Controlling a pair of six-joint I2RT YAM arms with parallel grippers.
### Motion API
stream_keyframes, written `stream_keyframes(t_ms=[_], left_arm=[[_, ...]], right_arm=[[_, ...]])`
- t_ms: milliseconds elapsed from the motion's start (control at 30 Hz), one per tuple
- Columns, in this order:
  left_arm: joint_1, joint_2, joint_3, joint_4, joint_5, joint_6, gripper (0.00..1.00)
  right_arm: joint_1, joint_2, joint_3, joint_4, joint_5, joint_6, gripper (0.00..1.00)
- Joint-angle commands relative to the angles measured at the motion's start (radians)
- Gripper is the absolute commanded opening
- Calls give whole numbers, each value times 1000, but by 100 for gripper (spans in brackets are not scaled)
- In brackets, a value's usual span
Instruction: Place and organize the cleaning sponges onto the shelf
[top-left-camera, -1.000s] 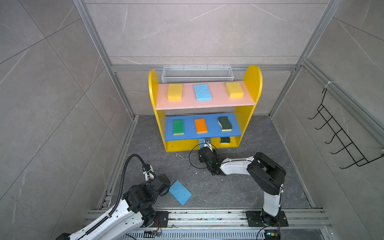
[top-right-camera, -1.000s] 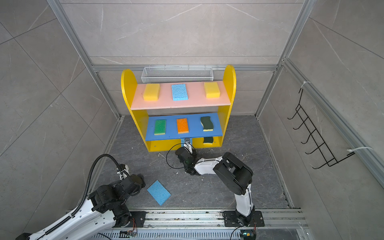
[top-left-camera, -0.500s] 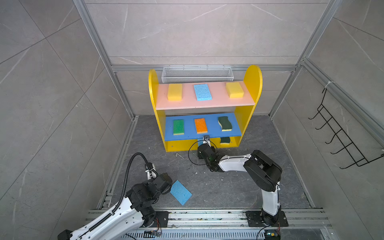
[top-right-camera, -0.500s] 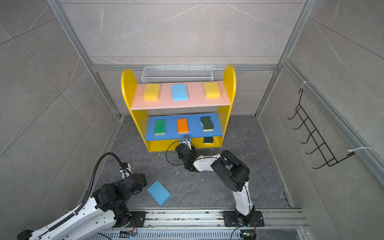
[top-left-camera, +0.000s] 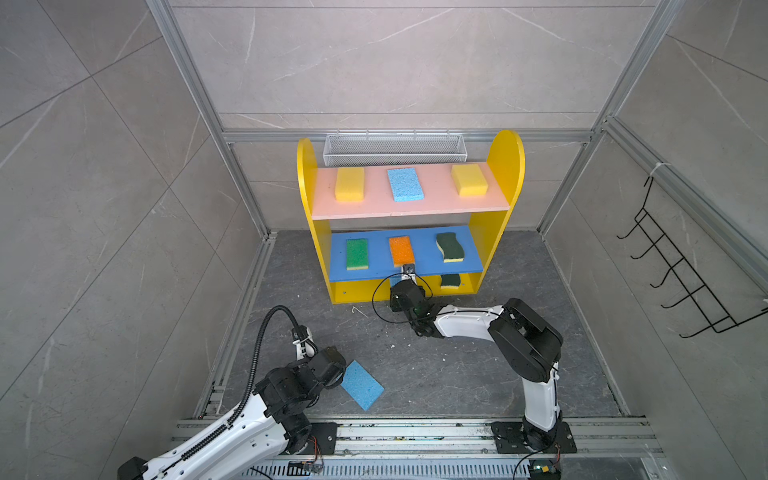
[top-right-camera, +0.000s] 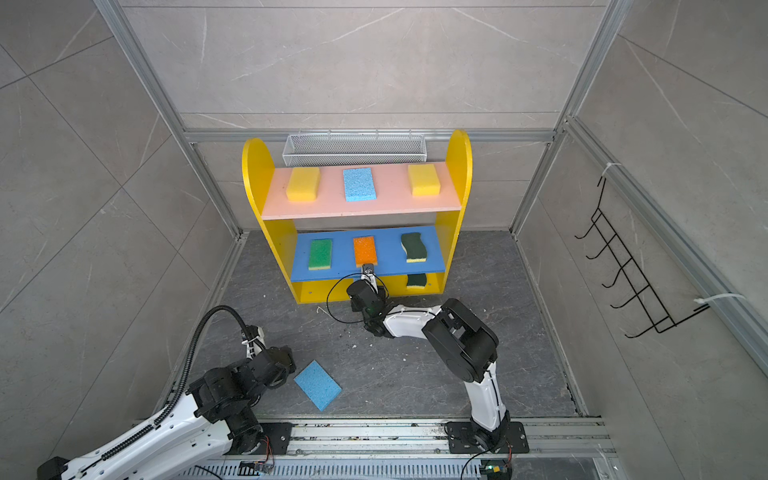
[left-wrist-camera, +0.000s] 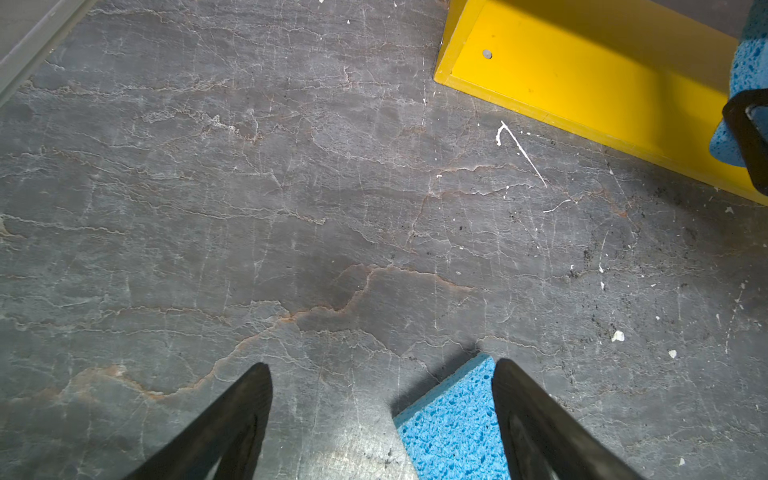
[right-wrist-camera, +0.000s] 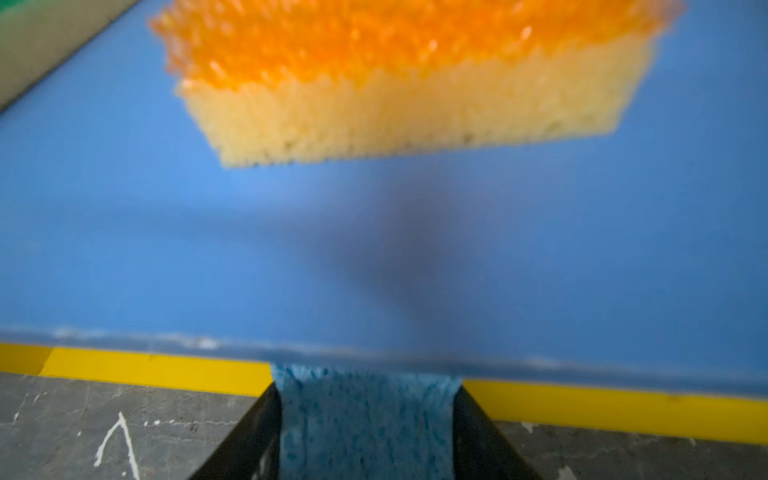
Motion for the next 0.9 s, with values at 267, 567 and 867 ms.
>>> stream_keyframes(t_ms=[267,567,867], left_arm=[[-4,4,-7,17,-48,14,86],[-4,22,-3,21,-51,15,86],[-3,31,3,20,-59,20,86]], right_arm=[[-39,48,90,-128,-30,51,61],[-61,73,146,-198,-39,71,60],[-71,87,176,-237,-37,83,61]])
